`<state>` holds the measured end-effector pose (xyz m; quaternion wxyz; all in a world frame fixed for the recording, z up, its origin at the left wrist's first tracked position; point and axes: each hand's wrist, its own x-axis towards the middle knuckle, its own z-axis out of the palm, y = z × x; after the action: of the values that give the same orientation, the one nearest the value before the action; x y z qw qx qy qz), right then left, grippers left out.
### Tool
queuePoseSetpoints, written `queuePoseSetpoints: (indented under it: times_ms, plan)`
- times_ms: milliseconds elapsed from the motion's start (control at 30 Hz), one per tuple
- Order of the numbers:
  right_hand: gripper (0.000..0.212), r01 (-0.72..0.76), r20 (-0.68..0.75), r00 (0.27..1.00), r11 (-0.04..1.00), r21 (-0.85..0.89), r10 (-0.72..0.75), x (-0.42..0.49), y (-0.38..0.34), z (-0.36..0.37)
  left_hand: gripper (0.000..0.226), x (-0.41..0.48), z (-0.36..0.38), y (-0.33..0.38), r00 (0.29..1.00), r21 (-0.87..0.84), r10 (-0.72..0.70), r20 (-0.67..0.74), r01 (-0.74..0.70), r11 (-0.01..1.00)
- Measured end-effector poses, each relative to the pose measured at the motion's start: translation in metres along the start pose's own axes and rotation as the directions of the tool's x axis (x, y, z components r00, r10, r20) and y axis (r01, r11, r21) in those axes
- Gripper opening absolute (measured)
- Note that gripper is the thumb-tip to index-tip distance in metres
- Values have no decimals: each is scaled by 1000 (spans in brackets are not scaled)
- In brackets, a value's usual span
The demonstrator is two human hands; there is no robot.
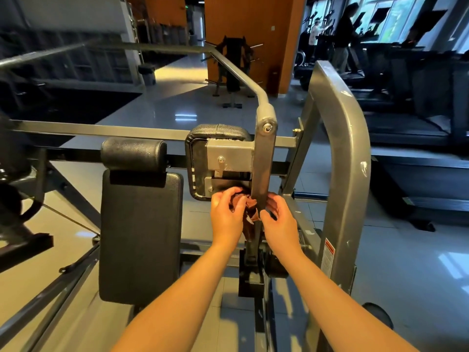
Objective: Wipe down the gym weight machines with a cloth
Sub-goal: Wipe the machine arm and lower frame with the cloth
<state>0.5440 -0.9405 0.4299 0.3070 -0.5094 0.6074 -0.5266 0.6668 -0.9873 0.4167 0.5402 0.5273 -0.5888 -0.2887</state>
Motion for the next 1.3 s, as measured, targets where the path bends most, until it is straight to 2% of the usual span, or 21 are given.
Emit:
queuePoseSetpoints:
  times_ms: [100, 167, 300, 433, 567, 633, 700, 767, 900, 967, 1067, 1133, 1233, 1300]
  plan:
    - [39, -17, 16, 1000, 1000, -5, 18, -5, 0, 0, 24, -7, -10, -17, 992, 22, -23, 125, 20, 1000]
    - [37, -29, 22, 999, 1000, -7, 29, -7, 1, -2, 31, -19, -16, -12, 987, -8, 20, 159, -19, 1000]
    - [29, -29, -44, 999, 999, 33, 30, -8, -3, -11, 26, -15, -7, 21, 995, -147, 101, 17, -97, 984]
    - [33, -50, -80, 995, 993, 107, 59, 1, -11, -18, 16, -3, 15, 38, 990, -55, 130, 46, -128, 990]
    - [38, -74, -14, 997, 996, 45, 74, 4, 0, -22, 17, -27, 25, -7, 990, 2, 12, 143, -13, 1000]
    - [38, -81, 16, 997, 997, -17, 81, 3, 8, -21, 16, -40, 29, -28, 984, 24, -90, 151, 87, 996]
    - [39, -73, 30, 997, 996, -57, 75, 1, 10, -21, 15, -43, 30, -35, 981, 29, -127, 148, 124, 992]
    - [39, -49, 35, 998, 996, -77, 52, 2, 8, -24, 12, -37, 26, -28, 986, -6, -81, 147, 83, 997]
    - [33, -7, 19, 1000, 1000, -20, 8, 2, -3, -20, 12, -10, 10, 12, 982, -66, 186, 22, -185, 981]
    - [33, 15, 8, 1000, 1000, -23, -15, 4, -3, -14, 11, 1, 9, 22, 971, -47, 237, 28, -235, 971]
    - [29, -5, 32, 999, 1000, -16, 5, 5, 2, -7, 14, 1, 10, 7, 963, 30, 215, 160, -223, 974]
    - [31, -46, 52, 998, 998, -31, 47, 3, 5, -5, 13, -4, 12, -10, 963, 57, 149, 224, -166, 985]
    - [29, -57, 27, 998, 997, -45, 58, -3, 6, 0, 13, -11, 9, -12, 967, 66, 46, 249, -65, 996]
    - [28, -21, -41, 999, 996, -82, 18, -8, 4, 1, 15, -14, 0, -6, 972, 1, 35, 231, -36, 999]
